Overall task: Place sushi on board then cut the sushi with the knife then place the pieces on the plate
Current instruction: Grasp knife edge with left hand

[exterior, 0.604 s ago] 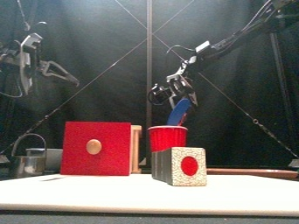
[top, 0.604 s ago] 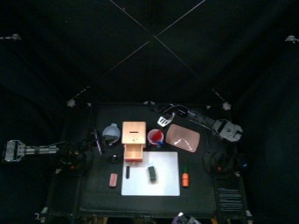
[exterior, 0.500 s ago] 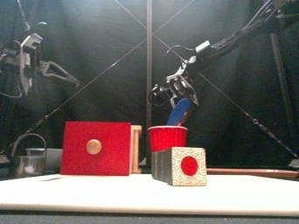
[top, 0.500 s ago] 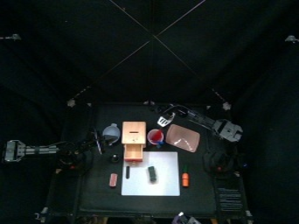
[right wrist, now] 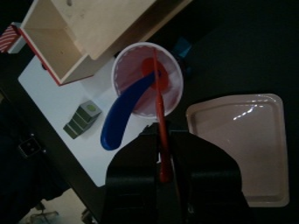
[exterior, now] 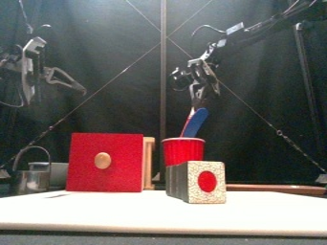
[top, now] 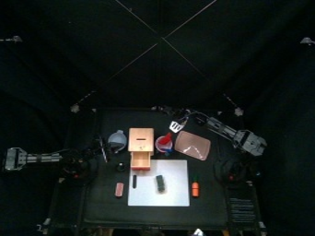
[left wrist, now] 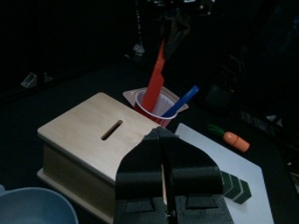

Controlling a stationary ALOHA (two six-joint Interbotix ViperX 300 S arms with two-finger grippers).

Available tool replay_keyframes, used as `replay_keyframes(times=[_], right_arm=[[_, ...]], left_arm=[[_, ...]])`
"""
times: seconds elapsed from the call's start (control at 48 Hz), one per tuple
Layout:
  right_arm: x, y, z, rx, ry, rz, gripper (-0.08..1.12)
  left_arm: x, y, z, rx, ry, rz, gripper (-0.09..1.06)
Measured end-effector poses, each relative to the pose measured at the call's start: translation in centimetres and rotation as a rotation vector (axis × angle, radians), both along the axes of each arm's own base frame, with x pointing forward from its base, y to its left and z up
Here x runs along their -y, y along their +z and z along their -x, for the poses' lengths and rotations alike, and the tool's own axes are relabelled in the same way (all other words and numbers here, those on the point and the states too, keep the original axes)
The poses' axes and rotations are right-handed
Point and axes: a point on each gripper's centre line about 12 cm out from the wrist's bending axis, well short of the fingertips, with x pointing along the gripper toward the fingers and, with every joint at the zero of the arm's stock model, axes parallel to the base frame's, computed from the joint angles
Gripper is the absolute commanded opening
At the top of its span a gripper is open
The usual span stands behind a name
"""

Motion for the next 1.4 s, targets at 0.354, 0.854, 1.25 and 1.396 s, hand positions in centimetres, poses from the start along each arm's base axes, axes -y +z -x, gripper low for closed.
replay_keyframes(times=[0.354,0.854,1.25,1.396], right_arm=[[-3.7,2.7,4.7,0.189,-0.013,0.201,0.44],[-14.2,-1.6,4.1,0.527,0.263,0.492,0.44],[-19.3,-3.2,3.3,0.730,0.342,0.546,0.43],[-19.2,-3.6,3.1,0.725,0.336,0.546,0.43]], left_arm=[[-0.1,1.4,-0.5,0.034,-0.001,-0.014,0.08],[0.1,2.1,-2.8,-0.026,-0.057,-0.053,0.10],[4.8,2.1,-8.9,-0.164,-0.360,-0.259,0.90],[6.4,1.8,-10.3,-0.163,-0.404,-0.223,0.97]])
